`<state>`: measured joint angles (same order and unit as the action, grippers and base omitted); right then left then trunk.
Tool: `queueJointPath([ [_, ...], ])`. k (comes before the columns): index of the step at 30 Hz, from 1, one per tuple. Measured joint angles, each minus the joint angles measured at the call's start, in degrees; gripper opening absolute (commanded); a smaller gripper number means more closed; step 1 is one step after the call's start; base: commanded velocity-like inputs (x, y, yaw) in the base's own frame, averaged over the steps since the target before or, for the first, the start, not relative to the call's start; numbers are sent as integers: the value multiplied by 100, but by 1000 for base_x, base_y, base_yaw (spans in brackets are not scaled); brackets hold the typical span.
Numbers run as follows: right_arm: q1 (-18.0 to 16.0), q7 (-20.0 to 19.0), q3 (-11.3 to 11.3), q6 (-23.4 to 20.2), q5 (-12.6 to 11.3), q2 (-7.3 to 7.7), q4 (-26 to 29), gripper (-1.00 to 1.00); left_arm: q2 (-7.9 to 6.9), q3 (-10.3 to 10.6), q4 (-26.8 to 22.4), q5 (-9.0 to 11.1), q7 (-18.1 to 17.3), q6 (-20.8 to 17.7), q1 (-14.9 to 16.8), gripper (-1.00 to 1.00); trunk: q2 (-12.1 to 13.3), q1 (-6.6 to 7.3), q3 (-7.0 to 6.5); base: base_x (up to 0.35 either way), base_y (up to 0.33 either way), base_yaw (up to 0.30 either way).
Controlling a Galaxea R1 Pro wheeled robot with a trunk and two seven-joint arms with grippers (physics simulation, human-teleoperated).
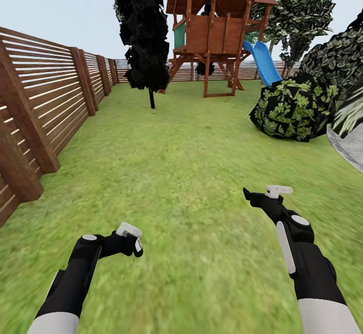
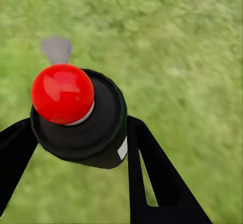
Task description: Pick up the pesticide atomizer in the garden and spray insectifuge to fully cover both potted plants in the garden.
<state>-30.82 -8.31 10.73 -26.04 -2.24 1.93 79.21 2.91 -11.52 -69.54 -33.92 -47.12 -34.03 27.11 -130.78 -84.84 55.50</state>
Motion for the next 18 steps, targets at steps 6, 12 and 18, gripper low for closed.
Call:
queueJointPath([
  [6, 0, 0, 0, 0, 0, -1, 0, 100, 0, 0, 0, 0, 0, 0, 0, -100, 0, 0, 0, 347, 0, 0],
  [12, 0, 0, 0, 0, 0, 1, 0, 100, 0, 0, 0, 0, 0, 0, 0, -100, 0, 0, 0, 347, 0, 0],
  [18, 0, 0, 0, -1, 0, 1, -2, 100, 0, 0, 0, 0, -1, 0, 0, -100, 0, 0, 0, 347, 0, 0],
])
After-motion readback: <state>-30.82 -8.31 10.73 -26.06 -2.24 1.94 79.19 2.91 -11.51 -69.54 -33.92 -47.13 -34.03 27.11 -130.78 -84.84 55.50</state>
